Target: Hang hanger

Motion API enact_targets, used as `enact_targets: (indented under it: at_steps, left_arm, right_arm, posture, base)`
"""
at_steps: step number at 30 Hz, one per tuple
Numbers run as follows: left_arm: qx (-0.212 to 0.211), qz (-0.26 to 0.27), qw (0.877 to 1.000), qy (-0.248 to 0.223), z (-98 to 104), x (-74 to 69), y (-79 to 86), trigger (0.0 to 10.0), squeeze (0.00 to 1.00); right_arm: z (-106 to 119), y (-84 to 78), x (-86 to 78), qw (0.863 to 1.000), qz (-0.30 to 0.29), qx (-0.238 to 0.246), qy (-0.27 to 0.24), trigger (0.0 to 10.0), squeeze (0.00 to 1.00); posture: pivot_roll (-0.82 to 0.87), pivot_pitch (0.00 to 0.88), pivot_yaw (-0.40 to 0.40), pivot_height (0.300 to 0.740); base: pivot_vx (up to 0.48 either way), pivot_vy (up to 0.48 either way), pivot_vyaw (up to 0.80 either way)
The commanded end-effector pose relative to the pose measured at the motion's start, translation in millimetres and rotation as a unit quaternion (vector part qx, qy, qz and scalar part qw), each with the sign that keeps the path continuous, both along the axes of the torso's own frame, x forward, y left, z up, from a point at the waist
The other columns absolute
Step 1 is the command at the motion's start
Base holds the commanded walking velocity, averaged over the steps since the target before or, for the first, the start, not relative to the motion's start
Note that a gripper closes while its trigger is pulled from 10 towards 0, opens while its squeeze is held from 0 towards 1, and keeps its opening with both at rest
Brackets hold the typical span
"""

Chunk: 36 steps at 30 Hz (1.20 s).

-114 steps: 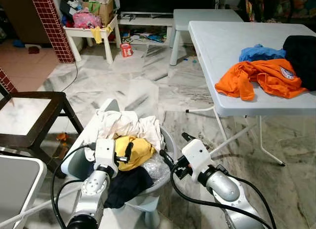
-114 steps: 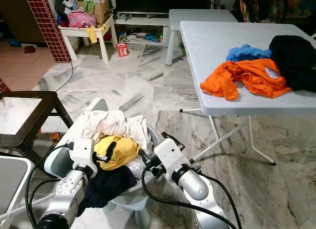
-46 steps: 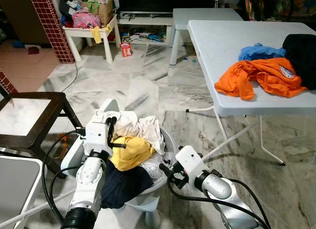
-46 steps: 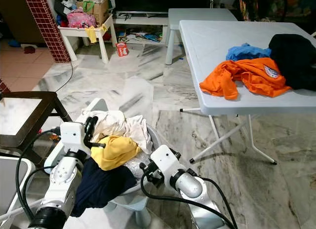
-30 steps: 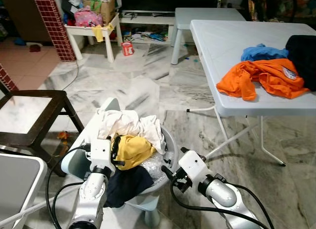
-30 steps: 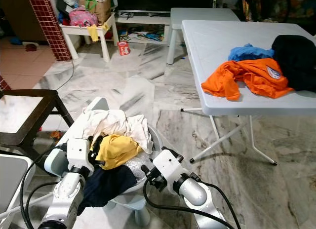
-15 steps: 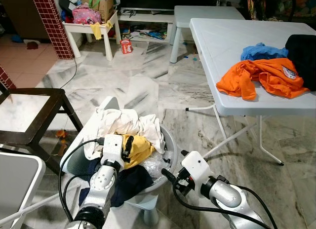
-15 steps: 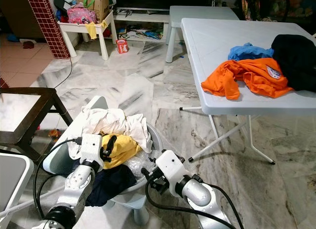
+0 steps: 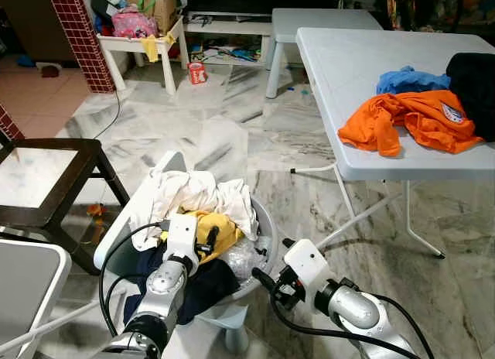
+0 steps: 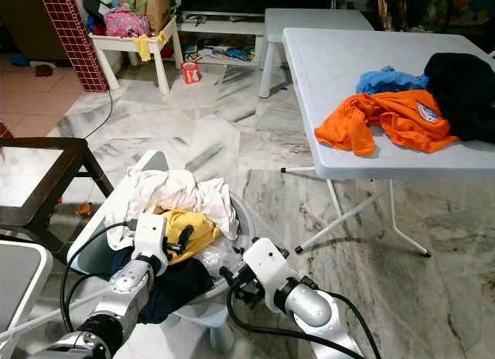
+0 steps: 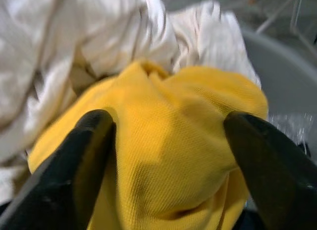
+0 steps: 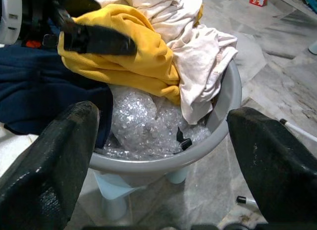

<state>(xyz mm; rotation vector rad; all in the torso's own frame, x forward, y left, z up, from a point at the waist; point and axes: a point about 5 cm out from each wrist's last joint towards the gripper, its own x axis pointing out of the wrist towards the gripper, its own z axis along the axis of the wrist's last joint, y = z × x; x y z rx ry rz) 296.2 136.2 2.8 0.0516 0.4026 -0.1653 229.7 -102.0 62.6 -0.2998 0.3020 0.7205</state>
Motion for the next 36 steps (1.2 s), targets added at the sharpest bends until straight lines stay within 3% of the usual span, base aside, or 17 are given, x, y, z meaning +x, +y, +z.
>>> enact_targets:
  at_steps: [1, 6, 7, 10, 11, 12, 13, 24, 36]
  left_arm:
    - [0.013, 0.003, 0.999, 0.033, -7, -3.2, 2.9, 10.0, 1.0]
    - [0.014, 0.005, 0.997, 0.072, -13, -6.4, 5.6, 10.0, 1.0]
    - [0.018, 0.001, 0.996, 0.09, -16, -7.7, 6.2, 10.0, 0.0]
    - [0.023, -0.019, 0.991, 0.131, -22, -11.6, 6.7, 10.0, 0.0]
    - [0.02, -0.023, 0.989, 0.142, -23, -12.1, 7.0, 1.9, 0.0]
    - [0.02, -0.023, 0.989, 0.142, -23, -12.1, 7.0, 1.9, 0.0]
    - [0.014, -0.023, 0.989, 0.146, -23, -12.0, 7.4, 0.0, 0.0]
    - [0.01, -0.019, 0.983, 0.183, -27, -16.1, 16.9, 0.0, 0.0]
    - [0.009, -0.014, 0.983, 0.184, -27, -16.8, 19.4, 0.0, 0.0]
  right_arm:
    - [1, 0.3, -1.2, 1.0, 0.004, -0.005, 0.002, 10.0, 0.0]
    - [0, 0.3, -2.0, 1.0, 0.006, -0.008, 0.005, 10.0, 0.0]
    - [-1, -0.5, -2.6, 1.0, 0.007, -0.011, 0.008, 10.0, 0.0]
    - [-2, -0.9, -2.8, 1.0, 0.006, -0.015, 0.01, 10.0, 0.0]
    - [-3, -0.9, -3.0, 1.0, 0.007, -0.016, 0.012, 10.0, 0.0]
    - [-3, -0.9, -3.0, 1.0, 0.007, -0.016, 0.012, 10.0, 0.0]
    - [-3, -0.7, -3.1, 1.0, 0.007, -0.017, 0.012, 10.0, 0.0]
    - [-6, 1.4, -4.1, 0.999, 0.011, -0.023, 0.019, 10.0, 0.0]
    - [-6, 1.5, -1.1, 0.999, 0.012, -0.027, 0.016, 10.0, 0.0]
  posture:
    - [-0.2, 0.07, 0.01, 0.74]
    - [-0.21, 0.069, 0.011, 0.74]
    - [-0.21, 0.068, 0.012, 0.74]
    - [-0.21, 0.066, 0.016, 0.74]
    - [-0.21, 0.066, 0.017, 0.74]
    - [-0.21, 0.066, 0.017, 0.74]
    - [-0.21, 0.065, 0.018, 0.74]
    - [-0.21, 0.06, 0.019, 0.74]
    - [-0.2, 0.056, 0.016, 0.74]
  base:
    - [0.0, 0.0, 0.0]
    - [0.0, 0.0, 0.0]
    - [0.0, 0.0, 0.0]
    - [0.0, 0.0, 0.0]
    - [0.0, 0.0, 0.0]
    - [0.0, 0.0, 0.0]
    - [0.0, 0.0, 0.0]
    - [0.0, 0.0, 0.0]
    - [0.0, 0.0, 0.0]
